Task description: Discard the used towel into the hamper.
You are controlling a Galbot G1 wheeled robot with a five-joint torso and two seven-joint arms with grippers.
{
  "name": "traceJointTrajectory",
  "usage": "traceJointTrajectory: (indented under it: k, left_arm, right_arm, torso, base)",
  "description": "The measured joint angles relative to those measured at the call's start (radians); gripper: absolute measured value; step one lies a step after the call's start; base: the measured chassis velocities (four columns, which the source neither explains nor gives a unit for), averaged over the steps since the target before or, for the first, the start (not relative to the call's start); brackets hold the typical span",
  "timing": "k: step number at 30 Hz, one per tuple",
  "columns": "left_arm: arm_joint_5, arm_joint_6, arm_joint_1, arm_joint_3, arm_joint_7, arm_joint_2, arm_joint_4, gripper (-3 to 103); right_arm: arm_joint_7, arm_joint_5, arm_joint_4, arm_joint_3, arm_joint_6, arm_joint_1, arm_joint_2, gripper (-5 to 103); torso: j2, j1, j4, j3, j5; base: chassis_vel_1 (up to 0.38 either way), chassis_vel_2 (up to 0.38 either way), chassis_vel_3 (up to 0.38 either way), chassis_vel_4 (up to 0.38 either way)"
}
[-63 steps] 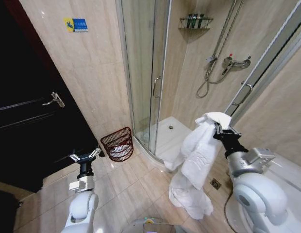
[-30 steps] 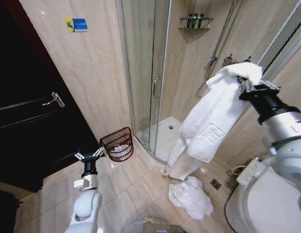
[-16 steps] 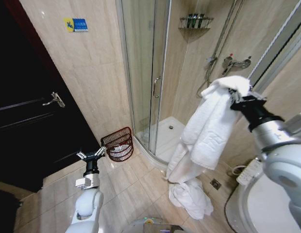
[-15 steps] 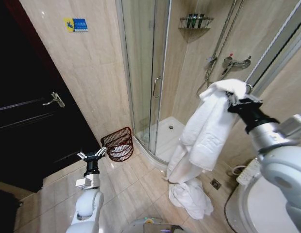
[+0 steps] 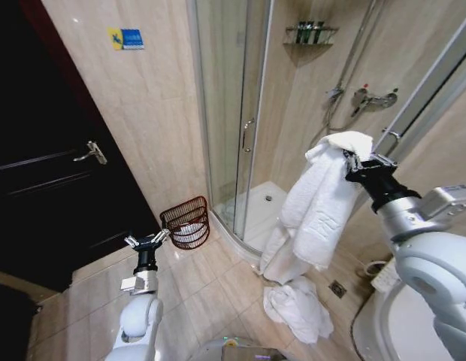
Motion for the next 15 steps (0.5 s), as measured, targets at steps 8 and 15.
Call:
traceJointTrajectory:
  k: [8, 15]
  left_arm:
    - [0.002, 0.000, 0.000, -0.005, 0.000, 0.000, 0.000, 100]
    - [0.004, 0.000, 0.000, -0.006, 0.000, -0.002, -0.001, 100]
  right_arm:
    - [-0.007, -0.027, 0.000, 0.001, 0.006, -0.008, 0.001, 8]
    - [-0.011, -0.034, 0.000, 0.000, 0.007, -0.004, 0.001, 8]
  torso:
    - [0.000, 0.000, 0.0000, 0.000, 0.0000]
    - [0.000, 0.000, -0.0001, 0.000, 0.0000]
  base:
    - [0.079, 0.081, 0.062, 0.075]
    - [0.079, 0.076, 0.064, 0.068]
